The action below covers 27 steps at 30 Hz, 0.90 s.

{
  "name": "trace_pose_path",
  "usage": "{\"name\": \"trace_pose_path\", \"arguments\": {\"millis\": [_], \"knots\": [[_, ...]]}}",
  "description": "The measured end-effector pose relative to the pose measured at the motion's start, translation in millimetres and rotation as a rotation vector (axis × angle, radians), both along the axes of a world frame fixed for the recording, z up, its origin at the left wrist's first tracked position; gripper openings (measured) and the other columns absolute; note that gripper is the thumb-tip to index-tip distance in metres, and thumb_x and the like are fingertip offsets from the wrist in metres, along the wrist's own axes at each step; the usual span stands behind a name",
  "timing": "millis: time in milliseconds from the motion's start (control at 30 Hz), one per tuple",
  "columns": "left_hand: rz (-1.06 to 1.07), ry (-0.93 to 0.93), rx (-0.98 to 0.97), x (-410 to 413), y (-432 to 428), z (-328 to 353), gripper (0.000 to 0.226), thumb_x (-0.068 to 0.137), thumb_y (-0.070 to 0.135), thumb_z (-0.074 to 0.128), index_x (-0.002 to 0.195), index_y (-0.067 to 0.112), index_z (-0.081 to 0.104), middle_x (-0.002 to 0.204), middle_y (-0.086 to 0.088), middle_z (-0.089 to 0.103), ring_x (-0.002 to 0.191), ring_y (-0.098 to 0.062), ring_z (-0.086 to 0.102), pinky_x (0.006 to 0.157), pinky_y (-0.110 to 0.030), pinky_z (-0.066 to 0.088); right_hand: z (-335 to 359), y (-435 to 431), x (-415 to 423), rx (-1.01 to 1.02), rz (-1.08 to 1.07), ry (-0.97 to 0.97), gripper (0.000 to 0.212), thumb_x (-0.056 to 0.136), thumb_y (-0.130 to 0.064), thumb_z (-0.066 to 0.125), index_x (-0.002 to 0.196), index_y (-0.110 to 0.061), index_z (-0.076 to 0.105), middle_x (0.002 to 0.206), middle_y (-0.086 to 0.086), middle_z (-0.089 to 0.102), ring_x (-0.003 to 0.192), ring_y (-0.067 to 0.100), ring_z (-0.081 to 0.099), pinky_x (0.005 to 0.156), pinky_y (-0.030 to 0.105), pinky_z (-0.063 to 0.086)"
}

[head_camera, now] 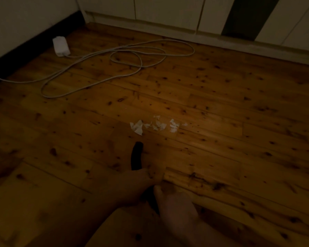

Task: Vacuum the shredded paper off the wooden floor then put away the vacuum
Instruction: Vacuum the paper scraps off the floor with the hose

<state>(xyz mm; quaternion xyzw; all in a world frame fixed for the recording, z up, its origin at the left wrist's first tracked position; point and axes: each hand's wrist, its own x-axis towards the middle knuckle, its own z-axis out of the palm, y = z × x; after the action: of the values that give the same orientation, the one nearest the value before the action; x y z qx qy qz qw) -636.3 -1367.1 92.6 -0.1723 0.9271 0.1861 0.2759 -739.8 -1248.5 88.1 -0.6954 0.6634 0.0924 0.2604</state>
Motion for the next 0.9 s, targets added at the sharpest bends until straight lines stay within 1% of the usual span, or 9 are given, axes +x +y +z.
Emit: {"name": "trace_pose_path", "arguments": {"millis": [233,333,400,500,567,667,767,833,900], "knots": [[-0.01,-0.006,-0.027,6,-1,-20,0.063,0.094,0.01,0.054,0.148,0.023,0.024,0.154,-0.002,0.025,0.143,-0.022,0.018,0.089,-0.035,0.045,-9,-6,3,-0.054,-0.013,0.047,0.052,0.102,-0.028,0.036,0.148,-0.009,0.019,0.125,0.018,0.056,0.104,0.032,0.058,0.053,0.033,0.02],[-0.019,0.015,-0.045,9,-5,-27,0.065,0.094,0.013,0.056,0.149,0.023,0.024,0.155,0.0,0.022,0.143,-0.023,0.016,0.103,-0.042,0.042,-13,-8,4,-0.064,-0.03,0.049,0.053,0.102,-0.032,0.038,0.147,-0.012,0.02,0.128,0.014,0.055,0.106,0.032,0.058,0.067,0.035,0.032],[-0.003,0.015,-0.051,9,-6,-26,0.06,0.094,0.011,0.055,0.146,0.021,0.028,0.153,-0.001,0.027,0.141,-0.021,0.019,0.099,-0.038,0.044,-11,-10,4,-0.063,-0.037,0.049,0.052,0.101,-0.03,0.037,0.148,-0.013,0.02,0.129,0.014,0.055,0.107,0.032,0.057,0.069,0.034,0.032],[0.001,0.022,-0.069,8,-8,-24,0.051,0.093,0.009,0.056,0.14,0.017,0.037,0.146,-0.002,0.035,0.135,-0.02,0.027,0.089,-0.037,0.047,-6,-12,3,-0.056,-0.059,0.033,0.051,0.101,-0.024,0.037,0.148,-0.015,0.021,0.126,0.012,0.057,0.106,0.03,0.058,0.053,0.029,0.021],[-0.005,0.018,-0.074,8,-9,-23,0.047,0.091,0.007,0.058,0.135,0.015,0.041,0.142,-0.003,0.038,0.133,-0.02,0.029,0.086,-0.036,0.049,-6,-12,1,-0.044,-0.081,-0.007,0.056,0.1,-0.035,0.04,0.149,-0.016,0.02,0.125,0.01,0.058,0.107,0.029,0.058,0.061,0.031,0.03],[-0.009,0.026,-0.078,7,-11,-18,0.042,0.09,0.002,0.056,0.129,0.014,0.043,0.138,-0.004,0.039,0.129,-0.021,0.031,0.083,-0.037,0.049,-14,-10,-6,-0.078,-0.157,-0.153,0.068,0.094,-0.053,0.046,0.149,-0.022,0.021,0.122,0.003,0.059,0.105,0.02,0.058,0.071,0.029,0.037],[-0.026,0.07,-0.086,6,-11,-13,0.042,0.091,-0.002,0.051,0.128,0.015,0.041,0.135,-0.004,0.039,0.125,-0.02,0.032,0.074,-0.034,0.045,-24,-4,-14,0.001,-0.416,-0.545,0.06,0.088,-0.055,0.059,0.14,-0.032,0.037,0.121,-0.011,0.06,0.103,0.004,0.06,0.078,0.021,0.049],[-0.038,0.079,-0.096,5,-11,-13,0.041,0.091,-0.003,0.049,0.127,0.015,0.041,0.135,-0.003,0.038,0.125,-0.019,0.031,0.068,-0.031,0.038,-28,-2,-16,0.057,-0.516,-0.724,0.053,0.086,-0.051,0.064,0.134,-0.034,0.048,0.12,-0.015,0.062,0.104,0.003,0.062,0.091,0.03,0.053],[-0.041,0.095,-0.088,4,-9,-15,0.041,0.09,-0.006,0.048,0.124,0.016,0.04,0.134,-0.002,0.037,0.124,-0.019,0.031,0.065,-0.027,0.032,-27,1,-16,0.044,-0.547,-0.744,0.047,0.086,-0.044,0.066,0.13,-0.035,0.051,0.115,-0.014,0.065,0.1,0.008,0.066,0.089,0.033,0.055]]}}
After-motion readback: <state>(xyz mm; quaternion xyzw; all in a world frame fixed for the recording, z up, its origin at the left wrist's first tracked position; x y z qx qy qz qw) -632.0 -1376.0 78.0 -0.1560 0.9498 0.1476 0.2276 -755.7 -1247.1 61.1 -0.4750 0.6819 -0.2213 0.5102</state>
